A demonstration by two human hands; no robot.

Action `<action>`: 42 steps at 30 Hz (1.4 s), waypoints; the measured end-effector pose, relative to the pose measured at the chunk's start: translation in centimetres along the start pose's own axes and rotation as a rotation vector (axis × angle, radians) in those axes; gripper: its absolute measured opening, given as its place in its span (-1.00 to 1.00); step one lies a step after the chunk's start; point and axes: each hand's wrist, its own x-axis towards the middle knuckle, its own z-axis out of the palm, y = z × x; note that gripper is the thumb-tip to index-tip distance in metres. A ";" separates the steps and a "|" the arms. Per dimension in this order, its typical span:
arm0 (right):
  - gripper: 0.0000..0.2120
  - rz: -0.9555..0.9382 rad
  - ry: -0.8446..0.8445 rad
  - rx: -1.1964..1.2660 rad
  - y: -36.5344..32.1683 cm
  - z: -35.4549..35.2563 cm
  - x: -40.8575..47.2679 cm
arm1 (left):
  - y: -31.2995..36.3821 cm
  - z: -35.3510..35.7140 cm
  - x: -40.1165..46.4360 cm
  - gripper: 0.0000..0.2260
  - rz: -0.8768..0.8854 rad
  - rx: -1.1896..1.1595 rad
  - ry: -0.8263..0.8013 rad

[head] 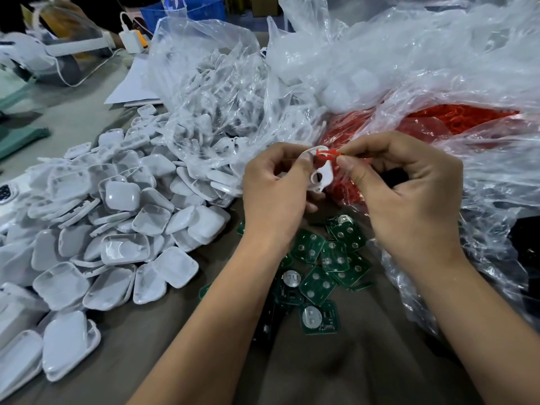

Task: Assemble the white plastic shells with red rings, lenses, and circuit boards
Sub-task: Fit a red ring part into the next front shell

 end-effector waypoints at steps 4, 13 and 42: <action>-0.91 0.011 0.005 0.018 -0.1 0.0 0.1 | -0.1 0.0 0.1 -0.90 0.012 -0.005 0.023; -0.93 0.021 -0.029 -0.042 -0.2 0.0 0.1 | 0.1 0.2 0.1 -0.85 -0.035 -0.150 0.009; -0.97 0.031 -0.022 -0.363 0.0 -0.1 0.3 | -0.6 1.4 -1.2 -0.91 0.311 0.260 -0.021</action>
